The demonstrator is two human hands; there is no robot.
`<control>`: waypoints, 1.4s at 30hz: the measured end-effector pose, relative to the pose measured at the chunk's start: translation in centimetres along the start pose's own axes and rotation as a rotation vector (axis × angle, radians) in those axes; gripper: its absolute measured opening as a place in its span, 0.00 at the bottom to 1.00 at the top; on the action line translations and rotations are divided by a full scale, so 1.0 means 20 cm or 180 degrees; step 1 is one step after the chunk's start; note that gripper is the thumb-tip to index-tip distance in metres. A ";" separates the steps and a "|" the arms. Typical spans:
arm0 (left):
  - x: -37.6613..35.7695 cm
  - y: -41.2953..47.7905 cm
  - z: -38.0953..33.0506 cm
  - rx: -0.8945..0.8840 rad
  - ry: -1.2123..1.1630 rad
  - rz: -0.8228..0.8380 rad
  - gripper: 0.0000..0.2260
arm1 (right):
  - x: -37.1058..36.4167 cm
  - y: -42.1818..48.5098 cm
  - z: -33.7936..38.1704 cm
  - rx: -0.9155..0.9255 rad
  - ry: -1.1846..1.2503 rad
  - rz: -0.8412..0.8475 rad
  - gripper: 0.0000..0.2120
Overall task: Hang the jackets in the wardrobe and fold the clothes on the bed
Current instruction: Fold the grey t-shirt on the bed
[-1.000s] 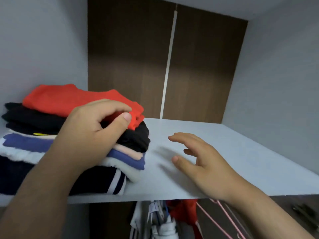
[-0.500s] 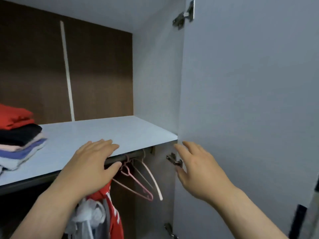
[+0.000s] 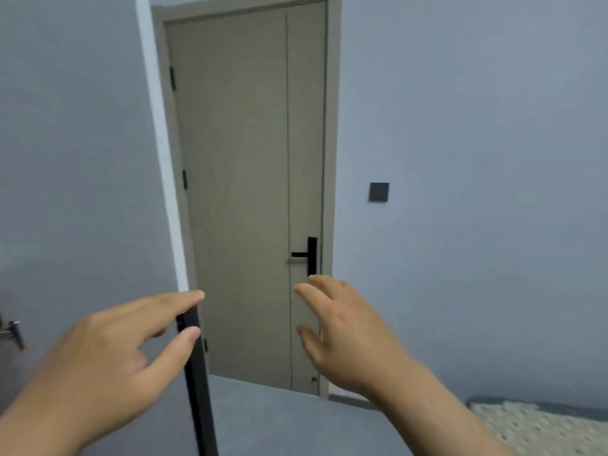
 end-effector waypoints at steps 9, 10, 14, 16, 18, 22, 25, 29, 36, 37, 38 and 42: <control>-0.69 0.42 -0.68 -0.1127 -0.0978 0.0716 0.13 | 0.33 -0.57 -0.67 -0.1543 -0.0547 -0.0220 0.25; -0.78 0.46 -0.74 -0.1226 -0.1055 0.0796 0.13 | 0.35 -0.63 -0.73 -0.1711 -0.0569 -0.0254 0.25; -1.16 0.59 -0.92 -0.1478 -0.1256 0.1127 0.17 | 0.32 -0.87 -0.95 -0.2408 -0.0622 -0.0285 0.25; -1.41 0.66 -0.95 -0.1480 -0.1303 0.1353 0.21 | 0.26 -1.01 -1.05 -0.2799 -0.0650 -0.0125 0.23; -1.69 0.71 -0.96 -0.1490 -0.1459 0.1594 0.22 | 0.20 -1.14 -1.13 -0.3210 -0.0576 0.0030 0.23; -2.10 0.74 -1.11 -0.1547 -0.1874 0.1891 0.23 | 0.15 -1.35 -1.25 -0.3838 -0.0521 -0.0009 0.25; -2.20 0.63 -1.41 -0.1772 -0.1975 0.2276 0.13 | 0.13 -1.54 -1.26 -0.4248 -0.0543 -0.0072 0.24; -2.28 0.44 -1.82 -0.2386 -0.1903 0.2793 0.13 | 0.17 -1.80 -1.24 -0.4762 -0.0624 -0.0151 0.20; -2.41 0.17 -2.40 -0.3109 -0.1785 0.3353 0.12 | 0.29 -2.29 -1.25 -0.5379 -0.0530 -0.0441 0.22; -2.42 0.13 -2.48 -0.3198 -0.1770 0.3397 0.13 | 0.32 -2.36 -1.26 -0.5433 -0.0525 -0.0472 0.22; -2.44 0.08 -2.56 -0.3281 -0.1742 0.3416 0.14 | 0.34 -2.43 -1.28 -0.5478 -0.0521 -0.0496 0.22; -2.46 -0.09 -2.86 -0.3394 -0.1554 0.3600 0.15 | 0.41 -2.71 -1.38 -0.5515 -0.0410 -0.0501 0.20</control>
Point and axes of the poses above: each hand's wrist, its own y-axis towards the middle knuckle, its own x-axis out of the back of the hand, z = x × y, the point moved 2 cm from there along y, towards the middle knuckle, and after that the axes turned 7 degrees about y, right-handed, at the moved point
